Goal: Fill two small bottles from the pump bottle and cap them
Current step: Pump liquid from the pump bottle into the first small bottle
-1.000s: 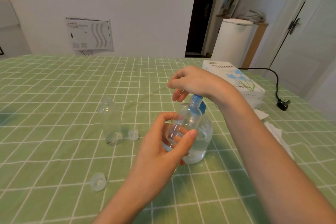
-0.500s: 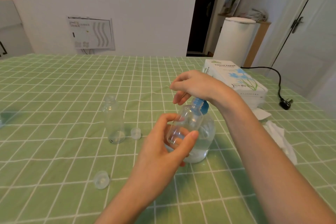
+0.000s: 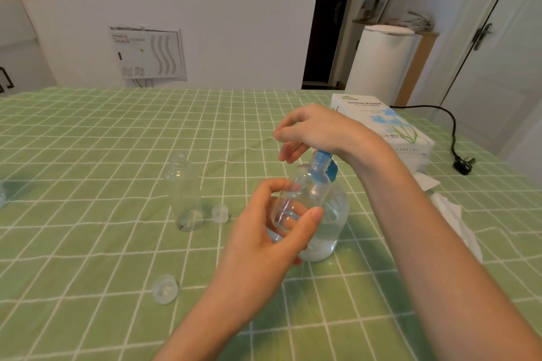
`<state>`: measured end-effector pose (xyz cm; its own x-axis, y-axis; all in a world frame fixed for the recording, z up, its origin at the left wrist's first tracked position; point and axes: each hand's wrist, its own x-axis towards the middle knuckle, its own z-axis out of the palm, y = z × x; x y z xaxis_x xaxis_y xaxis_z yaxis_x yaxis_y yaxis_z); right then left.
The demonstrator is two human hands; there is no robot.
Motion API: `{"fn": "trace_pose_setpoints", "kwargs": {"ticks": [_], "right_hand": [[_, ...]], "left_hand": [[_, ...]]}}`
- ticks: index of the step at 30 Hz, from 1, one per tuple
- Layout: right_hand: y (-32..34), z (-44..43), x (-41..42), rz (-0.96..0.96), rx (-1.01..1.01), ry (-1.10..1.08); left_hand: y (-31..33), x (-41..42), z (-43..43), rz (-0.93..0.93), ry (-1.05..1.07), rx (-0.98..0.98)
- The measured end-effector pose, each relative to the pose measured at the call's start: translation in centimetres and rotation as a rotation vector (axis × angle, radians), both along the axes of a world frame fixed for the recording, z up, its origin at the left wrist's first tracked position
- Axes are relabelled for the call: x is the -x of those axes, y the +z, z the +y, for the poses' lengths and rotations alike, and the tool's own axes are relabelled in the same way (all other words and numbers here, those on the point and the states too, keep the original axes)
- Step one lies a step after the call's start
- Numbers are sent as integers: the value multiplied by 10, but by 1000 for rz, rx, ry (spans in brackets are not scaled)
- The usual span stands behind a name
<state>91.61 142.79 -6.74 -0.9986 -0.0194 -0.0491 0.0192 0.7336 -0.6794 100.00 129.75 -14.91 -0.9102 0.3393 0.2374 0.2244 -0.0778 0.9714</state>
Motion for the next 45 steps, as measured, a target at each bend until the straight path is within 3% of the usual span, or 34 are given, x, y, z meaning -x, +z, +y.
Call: {"fn": "trace_pose_setpoints", "kwargs": {"ticks": [8, 17, 45], "right_hand": [[-5, -1, -4, -14, 16, -2], [10, 4, -3, 121, 25, -54], [0, -2, -13, -120, -8, -24]], "left_hand": [[-3, 0, -3, -5, -4, 28], [3, 1, -2, 2, -14, -1], [-3, 1, -2, 3, 5, 17]]}}
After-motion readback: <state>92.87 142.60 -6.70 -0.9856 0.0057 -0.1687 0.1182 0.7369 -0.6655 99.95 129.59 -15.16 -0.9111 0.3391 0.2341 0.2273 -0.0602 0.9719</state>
